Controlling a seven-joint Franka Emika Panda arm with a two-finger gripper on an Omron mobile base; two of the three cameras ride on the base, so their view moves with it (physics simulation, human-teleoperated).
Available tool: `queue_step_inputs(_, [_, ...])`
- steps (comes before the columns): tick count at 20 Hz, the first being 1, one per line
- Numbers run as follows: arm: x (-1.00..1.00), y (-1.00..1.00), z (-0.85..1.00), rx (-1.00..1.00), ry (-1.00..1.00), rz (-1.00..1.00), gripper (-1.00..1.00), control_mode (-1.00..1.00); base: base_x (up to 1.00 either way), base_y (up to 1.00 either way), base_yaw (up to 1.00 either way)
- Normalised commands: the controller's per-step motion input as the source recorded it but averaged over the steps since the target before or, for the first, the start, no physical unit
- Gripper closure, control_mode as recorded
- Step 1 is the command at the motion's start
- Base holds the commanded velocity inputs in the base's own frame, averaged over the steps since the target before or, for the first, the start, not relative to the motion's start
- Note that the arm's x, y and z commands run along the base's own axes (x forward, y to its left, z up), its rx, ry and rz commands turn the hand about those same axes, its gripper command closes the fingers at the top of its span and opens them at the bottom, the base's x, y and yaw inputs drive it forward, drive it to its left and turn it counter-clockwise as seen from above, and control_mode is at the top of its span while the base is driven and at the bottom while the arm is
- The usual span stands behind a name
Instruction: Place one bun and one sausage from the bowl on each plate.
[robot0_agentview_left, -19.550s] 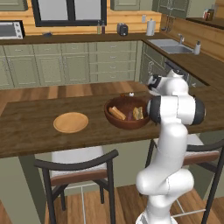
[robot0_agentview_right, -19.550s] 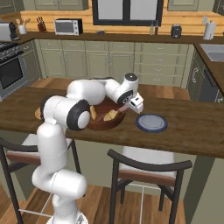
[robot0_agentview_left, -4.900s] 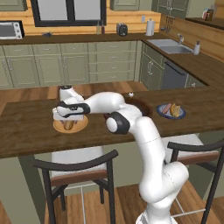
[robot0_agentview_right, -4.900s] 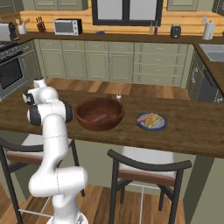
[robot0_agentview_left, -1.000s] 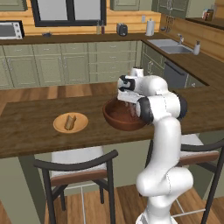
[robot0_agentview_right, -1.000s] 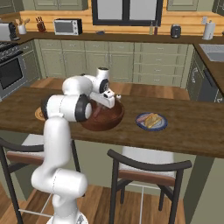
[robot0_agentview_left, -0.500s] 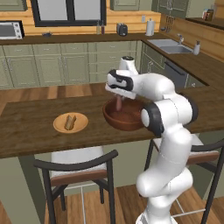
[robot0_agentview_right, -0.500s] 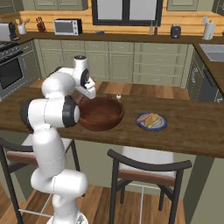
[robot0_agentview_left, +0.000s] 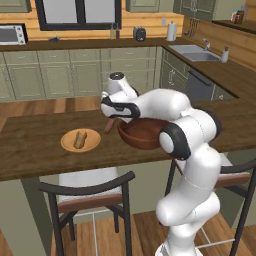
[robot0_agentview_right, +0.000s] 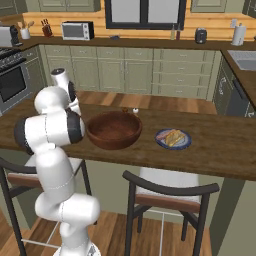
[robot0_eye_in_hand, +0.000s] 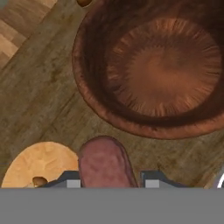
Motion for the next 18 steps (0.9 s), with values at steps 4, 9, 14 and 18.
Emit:
queue_step_inputs(4, [0.16,0.56,0.00,0.00,0.00,-0.16,1.00,-1.00,0.00,0.00,0.00])
queue_step_inputs(9, [0.09,0.22,-0.23,0.00,0.09,-0.04,1.00,-1.00,0.00,0.00,0.00])
queue_step_inputs(14, [0.28,0.00,-0.54,0.00,0.08,0.00,1.00,-1.00,0.00,0.00,0.00])
queue_step_inputs(18, [0.55,0.38,-0.46,0.01,0.08,0.00,1.00,-1.00,0.00,0.00,0.00])
